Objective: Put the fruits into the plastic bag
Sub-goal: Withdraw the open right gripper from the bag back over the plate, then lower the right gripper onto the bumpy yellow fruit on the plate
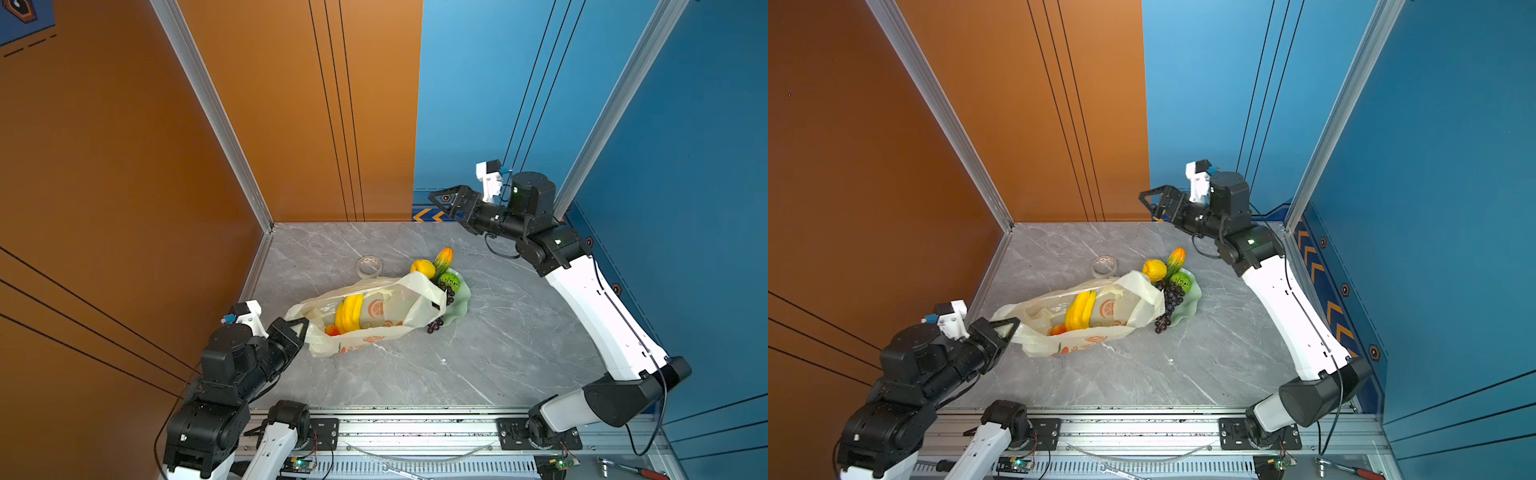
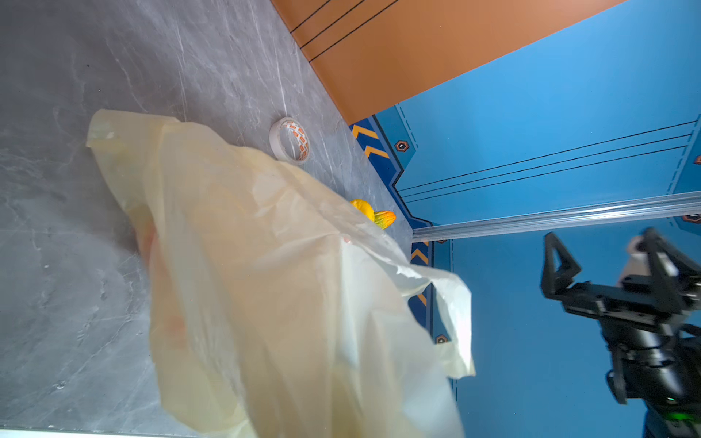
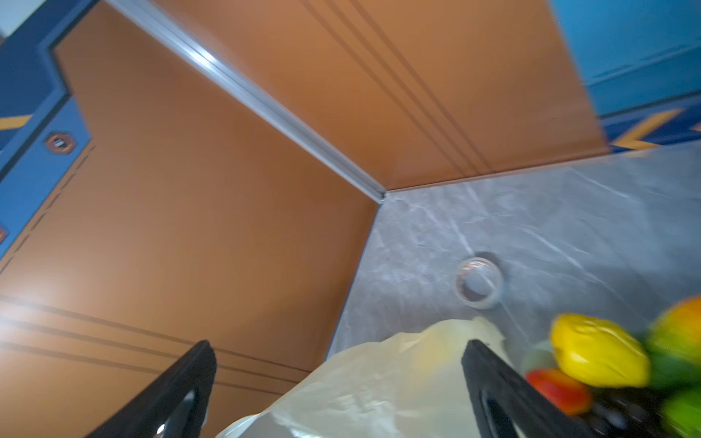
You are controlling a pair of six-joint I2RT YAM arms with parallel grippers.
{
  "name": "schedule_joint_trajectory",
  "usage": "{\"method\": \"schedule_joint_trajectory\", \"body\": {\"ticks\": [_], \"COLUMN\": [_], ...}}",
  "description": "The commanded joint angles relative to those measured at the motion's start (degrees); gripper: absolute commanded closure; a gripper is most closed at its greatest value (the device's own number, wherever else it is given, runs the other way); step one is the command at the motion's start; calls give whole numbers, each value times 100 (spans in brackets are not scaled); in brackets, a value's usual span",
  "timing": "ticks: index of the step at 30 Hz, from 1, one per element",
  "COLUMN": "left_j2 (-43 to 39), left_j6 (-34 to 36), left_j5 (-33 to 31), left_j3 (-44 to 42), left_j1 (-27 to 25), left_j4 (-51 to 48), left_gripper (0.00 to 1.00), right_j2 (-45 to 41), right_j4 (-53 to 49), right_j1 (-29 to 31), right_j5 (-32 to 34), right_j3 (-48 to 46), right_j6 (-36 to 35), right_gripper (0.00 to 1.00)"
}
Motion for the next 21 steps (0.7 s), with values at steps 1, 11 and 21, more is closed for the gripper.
{"method": "schedule_joint_trajectory", "body": {"ticks": [1, 11, 21], "left_j2": [56, -80, -136], "left_j6": [275, 165, 140], "left_j5": [-271, -227, 39], "left_j3": [337, 222, 73], "left_j1": [36, 25, 26], "left_j4": [-386, -638, -630], "left_gripper": [100, 100, 100], "right_j2": [94, 833, 1999], "right_j4": [-1276, -2132, -2269], "right_j1": [-257, -39, 327], "right_j5": [639, 1457, 1660], "right_j3": [-311, -482, 44], "right_j6": [-416, -1395, -1598], "right_gripper": [0, 0, 5]}}
